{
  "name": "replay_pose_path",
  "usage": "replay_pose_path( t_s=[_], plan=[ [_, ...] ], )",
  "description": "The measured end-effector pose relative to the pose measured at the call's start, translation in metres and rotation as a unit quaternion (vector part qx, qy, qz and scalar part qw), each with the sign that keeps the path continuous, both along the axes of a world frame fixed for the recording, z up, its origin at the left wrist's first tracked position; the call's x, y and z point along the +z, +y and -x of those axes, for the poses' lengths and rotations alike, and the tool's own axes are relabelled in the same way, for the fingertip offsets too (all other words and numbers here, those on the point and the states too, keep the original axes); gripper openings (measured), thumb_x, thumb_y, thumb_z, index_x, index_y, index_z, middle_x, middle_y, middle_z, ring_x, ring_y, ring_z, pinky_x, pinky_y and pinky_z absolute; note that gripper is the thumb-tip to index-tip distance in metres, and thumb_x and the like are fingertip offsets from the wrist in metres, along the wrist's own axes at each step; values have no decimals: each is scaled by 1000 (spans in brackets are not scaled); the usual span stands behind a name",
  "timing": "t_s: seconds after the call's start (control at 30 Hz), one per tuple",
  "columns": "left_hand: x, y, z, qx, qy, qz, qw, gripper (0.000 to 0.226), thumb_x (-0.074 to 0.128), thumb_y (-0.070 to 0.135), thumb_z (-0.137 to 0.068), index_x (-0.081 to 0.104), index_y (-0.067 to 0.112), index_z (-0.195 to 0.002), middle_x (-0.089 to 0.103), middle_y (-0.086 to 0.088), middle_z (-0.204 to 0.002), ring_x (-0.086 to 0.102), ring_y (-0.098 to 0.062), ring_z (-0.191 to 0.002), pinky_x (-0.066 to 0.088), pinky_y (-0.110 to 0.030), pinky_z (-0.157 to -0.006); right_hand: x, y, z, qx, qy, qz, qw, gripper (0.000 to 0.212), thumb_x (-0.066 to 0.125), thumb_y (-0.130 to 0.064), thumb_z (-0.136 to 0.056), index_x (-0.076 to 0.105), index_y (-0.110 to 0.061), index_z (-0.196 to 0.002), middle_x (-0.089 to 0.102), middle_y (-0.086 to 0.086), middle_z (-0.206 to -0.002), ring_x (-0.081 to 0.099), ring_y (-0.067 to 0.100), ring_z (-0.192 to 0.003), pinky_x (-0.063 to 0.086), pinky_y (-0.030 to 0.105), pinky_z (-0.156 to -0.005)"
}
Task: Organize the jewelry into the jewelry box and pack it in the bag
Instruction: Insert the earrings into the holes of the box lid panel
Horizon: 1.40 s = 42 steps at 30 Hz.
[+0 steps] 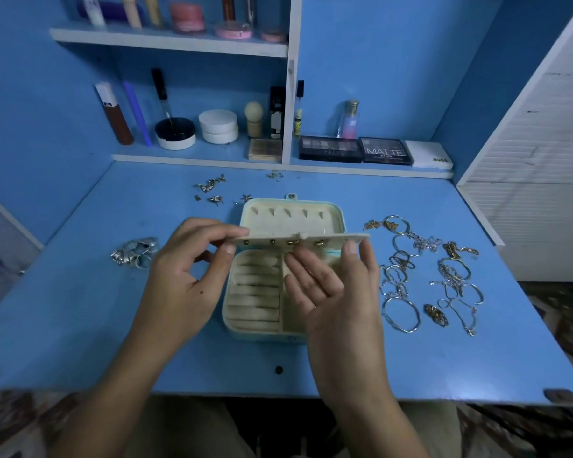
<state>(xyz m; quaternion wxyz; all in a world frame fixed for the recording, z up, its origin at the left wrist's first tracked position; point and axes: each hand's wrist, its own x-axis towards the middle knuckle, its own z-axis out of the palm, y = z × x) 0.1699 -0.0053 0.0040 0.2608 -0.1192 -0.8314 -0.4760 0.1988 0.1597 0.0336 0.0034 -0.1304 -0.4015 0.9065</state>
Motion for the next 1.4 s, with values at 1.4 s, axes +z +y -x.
replay_pose_path(
  t_s=[1.4],
  plan=[
    [9,-16,169,32,-145,147,978,13,64,17,-92,73,20,-100,68,6,-89,58,4,-73,51,-12,-77,-12,16,1,76,-64,-70,993,75,49,3,-92,30,-55,-136,70,2,-97,70,21,-85,61,39,-78]
  ],
)
